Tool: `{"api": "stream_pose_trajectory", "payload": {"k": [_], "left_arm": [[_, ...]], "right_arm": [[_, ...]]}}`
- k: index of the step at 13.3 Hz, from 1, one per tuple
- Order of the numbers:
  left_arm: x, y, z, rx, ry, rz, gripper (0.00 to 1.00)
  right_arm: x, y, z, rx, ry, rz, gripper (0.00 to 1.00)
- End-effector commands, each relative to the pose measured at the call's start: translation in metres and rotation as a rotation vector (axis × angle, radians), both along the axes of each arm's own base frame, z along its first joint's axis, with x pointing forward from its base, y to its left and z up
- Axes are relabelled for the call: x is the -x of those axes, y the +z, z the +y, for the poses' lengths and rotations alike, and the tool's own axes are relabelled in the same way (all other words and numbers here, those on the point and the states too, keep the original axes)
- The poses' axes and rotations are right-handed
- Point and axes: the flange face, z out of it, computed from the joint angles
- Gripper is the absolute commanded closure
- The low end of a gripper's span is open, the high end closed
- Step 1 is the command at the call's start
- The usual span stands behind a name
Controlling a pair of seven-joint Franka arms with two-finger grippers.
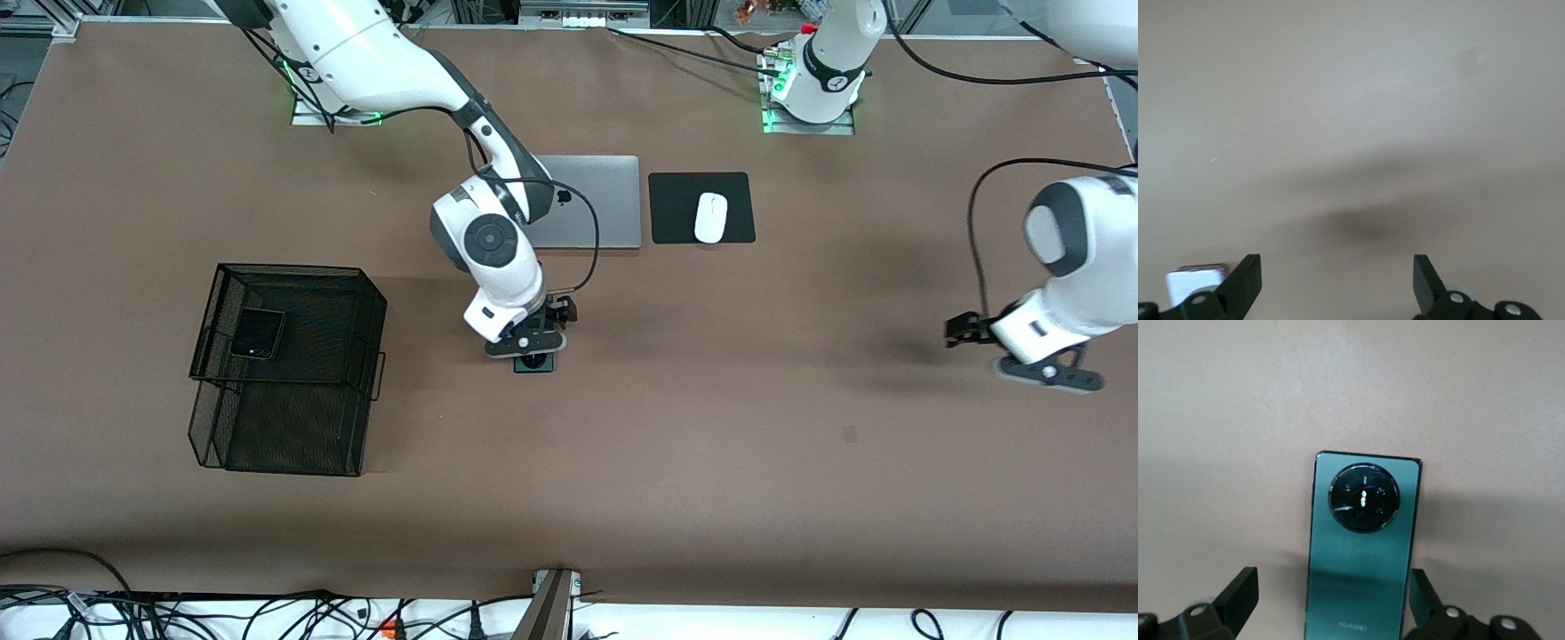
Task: Place phones with both arms
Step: 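Grasp the green phone with the right gripper while the left gripper grasps the white phone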
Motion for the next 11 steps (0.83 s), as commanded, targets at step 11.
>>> {"api": "stream_pose_trajectory", "payload": {"k": [11], "left_arm": [[0.094,-0.104,0.189,0.051,-0.016,-0.165,0.00]], "right_arm": [[0.002,-0.035,-0.002,0.066,0.091,-0.013,0.00]]}}
